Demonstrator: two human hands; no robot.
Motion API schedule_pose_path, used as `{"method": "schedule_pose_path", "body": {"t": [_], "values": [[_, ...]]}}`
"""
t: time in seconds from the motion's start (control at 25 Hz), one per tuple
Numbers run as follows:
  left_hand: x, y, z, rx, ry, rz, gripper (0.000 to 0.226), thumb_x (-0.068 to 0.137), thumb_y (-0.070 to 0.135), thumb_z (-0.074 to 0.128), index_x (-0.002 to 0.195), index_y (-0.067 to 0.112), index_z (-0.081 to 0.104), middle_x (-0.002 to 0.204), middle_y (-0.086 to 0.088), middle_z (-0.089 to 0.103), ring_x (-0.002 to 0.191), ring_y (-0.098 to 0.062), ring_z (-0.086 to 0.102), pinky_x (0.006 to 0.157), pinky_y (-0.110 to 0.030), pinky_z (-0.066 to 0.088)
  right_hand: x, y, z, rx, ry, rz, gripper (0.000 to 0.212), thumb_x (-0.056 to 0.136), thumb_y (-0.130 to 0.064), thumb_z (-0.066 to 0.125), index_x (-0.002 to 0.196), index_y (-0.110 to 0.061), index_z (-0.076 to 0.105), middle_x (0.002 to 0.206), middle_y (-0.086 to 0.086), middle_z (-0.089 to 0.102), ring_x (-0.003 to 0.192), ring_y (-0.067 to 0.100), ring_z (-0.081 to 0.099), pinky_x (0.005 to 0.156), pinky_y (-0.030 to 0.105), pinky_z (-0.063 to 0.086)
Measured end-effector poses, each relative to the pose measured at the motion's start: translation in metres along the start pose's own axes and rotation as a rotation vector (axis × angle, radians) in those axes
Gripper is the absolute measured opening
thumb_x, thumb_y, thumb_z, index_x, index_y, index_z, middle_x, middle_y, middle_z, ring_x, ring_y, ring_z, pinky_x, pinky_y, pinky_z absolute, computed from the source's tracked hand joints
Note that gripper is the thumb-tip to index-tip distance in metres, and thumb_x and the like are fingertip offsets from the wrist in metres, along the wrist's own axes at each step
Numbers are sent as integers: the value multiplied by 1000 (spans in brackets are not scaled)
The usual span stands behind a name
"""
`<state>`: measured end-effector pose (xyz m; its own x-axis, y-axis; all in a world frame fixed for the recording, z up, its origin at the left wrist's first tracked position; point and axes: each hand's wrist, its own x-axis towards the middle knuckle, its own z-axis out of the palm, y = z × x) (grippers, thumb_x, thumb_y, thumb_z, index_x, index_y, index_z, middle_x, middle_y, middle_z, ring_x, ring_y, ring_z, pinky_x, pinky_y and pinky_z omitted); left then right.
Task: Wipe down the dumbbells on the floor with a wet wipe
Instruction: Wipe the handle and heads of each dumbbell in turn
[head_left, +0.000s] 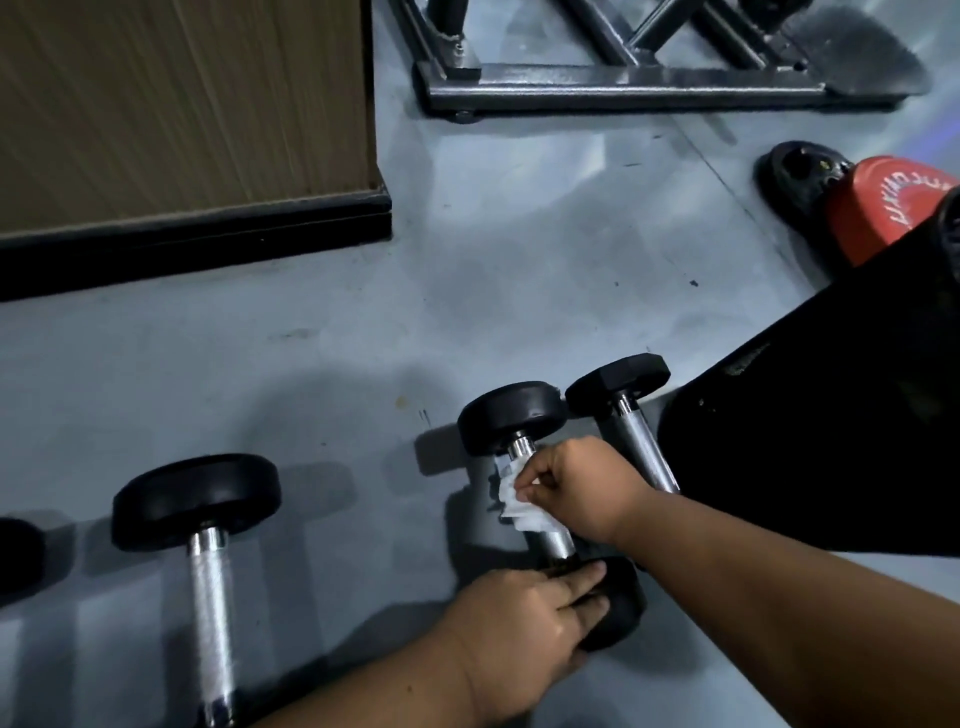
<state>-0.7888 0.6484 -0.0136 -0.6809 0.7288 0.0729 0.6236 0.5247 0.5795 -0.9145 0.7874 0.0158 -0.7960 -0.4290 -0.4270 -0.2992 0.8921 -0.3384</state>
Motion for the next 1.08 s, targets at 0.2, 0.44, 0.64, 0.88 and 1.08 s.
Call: {"method": "schedule_pose_path", "body": {"t": [0.2,0.44,0.64,0.88,1.08], "values": [[4,5,8,68,-31,2,49,70,51,79,111,24,78,124,5,71,101,-9,72,85,-22,57,-27,-2,5,4,-54,84,9,89,-28,71,93,-29,79,96,-14,77,93,2,69,87,19,51],[10,22,2,-87,-70,-176,68,74,54,82,133,28,65,153,7,48,126,-9,59,90,-26,57,-8,-16,-2,-152,-46,45,13,90,-32,65,94,-28,76,96,-6,76,92,15,69,82,32,56],[15,14,11,-81,70,-191,61,97,36,63,153,25,41,165,11,24,148,-20,33,120,-36,31,2,-8,-9,-4,-24,64,9,88,-25,71,90,-27,79,93,-10,77,88,8,70,82,27,55],[24,8,2,-2,-4,-119,58,97,41,64,150,28,47,164,11,26,153,-16,19,124,-28,-2,-11,4,-14,118,-184,63,7,86,-20,77,85,-26,80,84,-14,75,85,3,70,85,25,55],[43,24,-12,-159,-185,-277,61,102,36,55,157,29,31,167,16,13,150,-18,27,122,-37,28,11,-6,-19,62,33,49,9,90,-16,73,93,-21,80,93,-8,75,80,3,62,69,8,41]]}}
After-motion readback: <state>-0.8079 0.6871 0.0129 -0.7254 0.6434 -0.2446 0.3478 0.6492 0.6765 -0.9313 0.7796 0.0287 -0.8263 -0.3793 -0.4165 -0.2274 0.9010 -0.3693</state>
